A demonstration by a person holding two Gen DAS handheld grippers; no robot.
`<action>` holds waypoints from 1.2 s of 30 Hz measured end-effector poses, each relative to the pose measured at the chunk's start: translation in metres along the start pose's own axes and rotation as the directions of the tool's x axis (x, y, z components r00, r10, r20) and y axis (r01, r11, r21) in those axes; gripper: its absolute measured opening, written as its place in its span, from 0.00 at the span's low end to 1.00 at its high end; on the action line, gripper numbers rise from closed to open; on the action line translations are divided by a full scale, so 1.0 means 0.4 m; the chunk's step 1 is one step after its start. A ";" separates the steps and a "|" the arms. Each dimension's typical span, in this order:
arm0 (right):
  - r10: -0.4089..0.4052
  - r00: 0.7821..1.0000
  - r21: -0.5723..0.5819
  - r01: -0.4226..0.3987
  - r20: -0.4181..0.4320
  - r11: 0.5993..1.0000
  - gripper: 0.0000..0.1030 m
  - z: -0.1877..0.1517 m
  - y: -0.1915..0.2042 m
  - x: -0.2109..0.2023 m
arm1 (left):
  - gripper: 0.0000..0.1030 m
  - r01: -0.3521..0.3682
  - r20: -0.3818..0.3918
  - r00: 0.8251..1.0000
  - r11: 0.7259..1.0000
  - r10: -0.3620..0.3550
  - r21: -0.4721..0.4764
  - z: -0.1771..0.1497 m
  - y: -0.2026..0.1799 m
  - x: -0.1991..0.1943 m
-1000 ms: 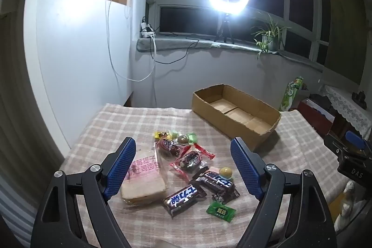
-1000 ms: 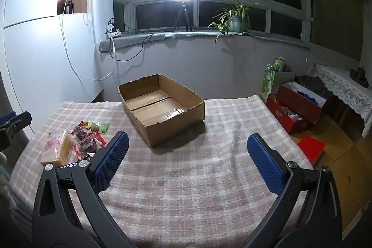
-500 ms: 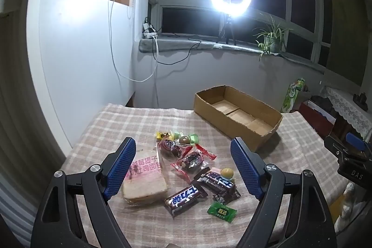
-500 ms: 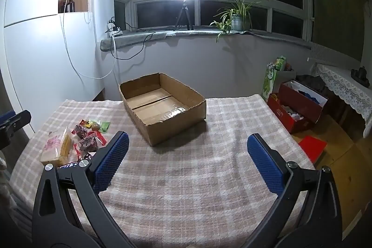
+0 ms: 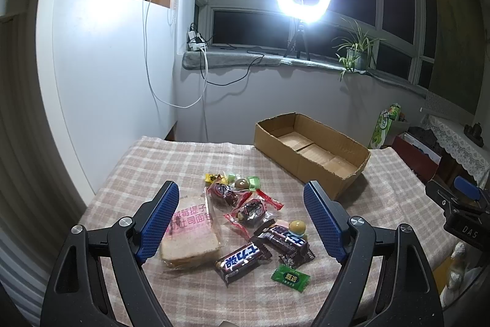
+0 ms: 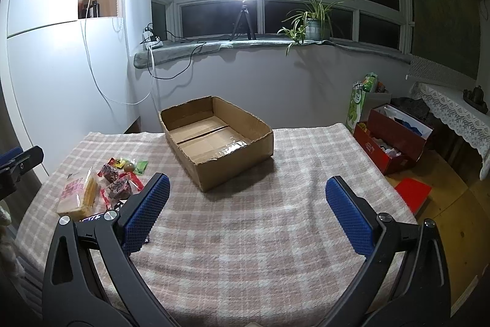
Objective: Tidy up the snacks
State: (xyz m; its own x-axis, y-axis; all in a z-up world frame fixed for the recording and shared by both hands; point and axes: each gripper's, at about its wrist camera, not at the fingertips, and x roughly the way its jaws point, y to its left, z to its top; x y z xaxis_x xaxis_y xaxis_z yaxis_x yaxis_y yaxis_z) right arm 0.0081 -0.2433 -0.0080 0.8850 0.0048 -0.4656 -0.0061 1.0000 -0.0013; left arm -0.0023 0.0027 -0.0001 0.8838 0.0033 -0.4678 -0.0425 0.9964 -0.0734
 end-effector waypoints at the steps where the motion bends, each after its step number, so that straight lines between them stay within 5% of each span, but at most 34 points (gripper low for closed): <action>1: 0.000 1.000 0.000 0.000 0.000 1.000 1.00 -0.001 0.000 0.002 | 0.81 0.001 0.000 1.000 1.000 -0.001 0.000 0.000 0.000 -0.001; 36: 0.005 1.000 0.004 -0.005 -0.008 1.000 1.00 -0.005 0.007 0.002 | 0.81 0.002 -0.003 1.000 1.000 -0.002 0.002 -0.004 -0.013 -0.005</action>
State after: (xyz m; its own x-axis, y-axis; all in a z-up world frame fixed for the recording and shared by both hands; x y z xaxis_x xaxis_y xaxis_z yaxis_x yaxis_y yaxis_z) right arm 0.0078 -0.2407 -0.0102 0.8812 0.0098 -0.4727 -0.0085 1.0000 0.0050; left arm -0.0046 -0.0026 -0.0003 0.8824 0.0009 -0.4706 -0.0397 0.9966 -0.0725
